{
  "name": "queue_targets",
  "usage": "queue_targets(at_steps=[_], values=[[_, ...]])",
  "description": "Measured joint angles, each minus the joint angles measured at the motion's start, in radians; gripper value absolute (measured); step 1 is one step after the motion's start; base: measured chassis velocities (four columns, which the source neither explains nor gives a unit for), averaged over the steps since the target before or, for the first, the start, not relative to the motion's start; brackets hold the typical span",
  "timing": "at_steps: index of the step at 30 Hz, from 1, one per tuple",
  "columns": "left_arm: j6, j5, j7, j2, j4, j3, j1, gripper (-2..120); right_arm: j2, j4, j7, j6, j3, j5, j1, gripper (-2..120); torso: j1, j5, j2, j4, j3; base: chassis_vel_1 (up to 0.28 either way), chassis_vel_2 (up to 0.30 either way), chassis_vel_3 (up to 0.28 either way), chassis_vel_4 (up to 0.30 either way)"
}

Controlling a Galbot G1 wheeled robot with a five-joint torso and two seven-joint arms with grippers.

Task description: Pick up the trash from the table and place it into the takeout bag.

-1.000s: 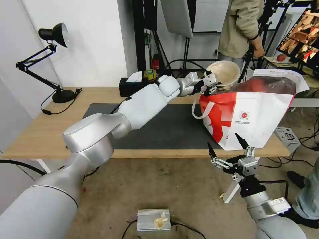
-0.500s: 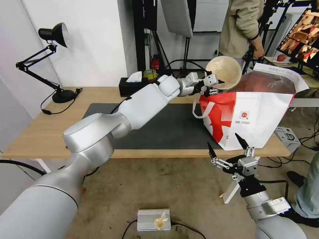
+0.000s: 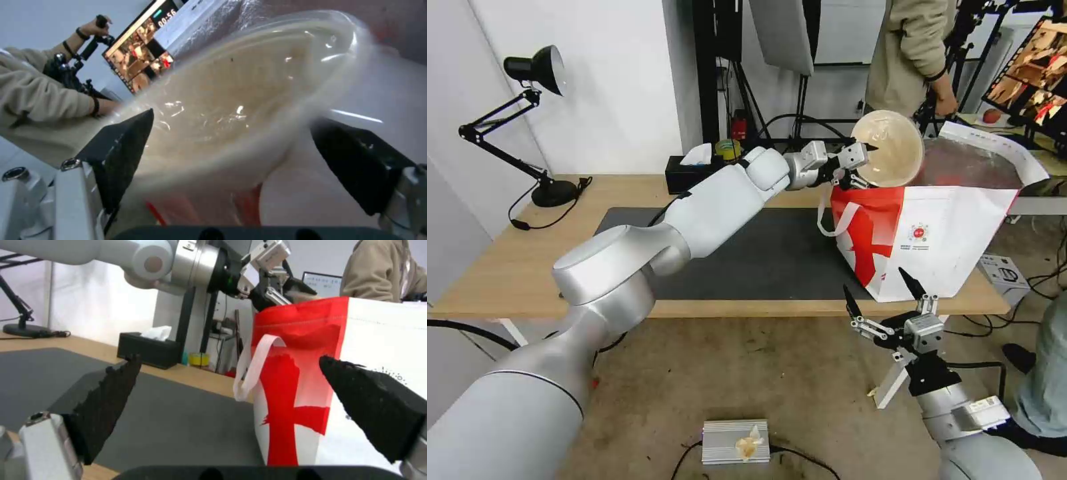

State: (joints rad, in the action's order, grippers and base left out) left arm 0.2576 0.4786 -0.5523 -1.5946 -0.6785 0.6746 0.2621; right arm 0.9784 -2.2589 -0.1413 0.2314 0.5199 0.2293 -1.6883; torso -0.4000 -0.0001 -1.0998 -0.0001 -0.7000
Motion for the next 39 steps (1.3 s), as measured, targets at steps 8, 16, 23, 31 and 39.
queue_targets(at_steps=[8, 16, 23, 31, 39], values=[[0.001, 0.000, 0.002, 0.000, -0.001, 0.002, 0.002, 96, 0.000, 0.000, 0.000, 0.000, 0.000, 0.000, 0.000, 100, 0.000, 0.0000, 0.000, 0.0001, 0.000, 0.000, 0.000, 0.000, 0.000], [0.001, 0.000, 0.037, -0.001, -0.008, 0.008, 0.014, 97, 0.000, 0.000, 0.000, 0.000, 0.000, 0.000, 0.000, 100, 0.000, 0.0001, 0.000, 0.0001, 0.000, 0.000, 0.000, 0.000, 0.000], [0.002, 0.000, 0.065, -0.001, -0.008, 0.007, 0.019, 98, 0.000, 0.000, 0.000, 0.000, 0.000, 0.000, 0.000, 100, 0.000, 0.0000, 0.000, 0.0002, 0.000, 0.000, 0.000, 0.000, 0.000], [0.015, 0.004, 0.100, -0.001, -0.014, 0.002, 0.025, 98, 0.000, 0.000, 0.000, 0.000, 0.000, 0.000, 0.000, 100, 0.000, 0.0000, 0.000, 0.0002, 0.000, 0.000, 0.000, 0.000, 0.000], [0.016, 0.026, 0.103, -0.001, -0.035, 0.004, 0.028, 98, 0.000, 0.000, 0.000, 0.000, 0.000, 0.000, 0.000, 100, 0.000, 0.0000, 0.000, 0.0002, 0.000, 0.000, 0.000, 0.000, 0.000]])
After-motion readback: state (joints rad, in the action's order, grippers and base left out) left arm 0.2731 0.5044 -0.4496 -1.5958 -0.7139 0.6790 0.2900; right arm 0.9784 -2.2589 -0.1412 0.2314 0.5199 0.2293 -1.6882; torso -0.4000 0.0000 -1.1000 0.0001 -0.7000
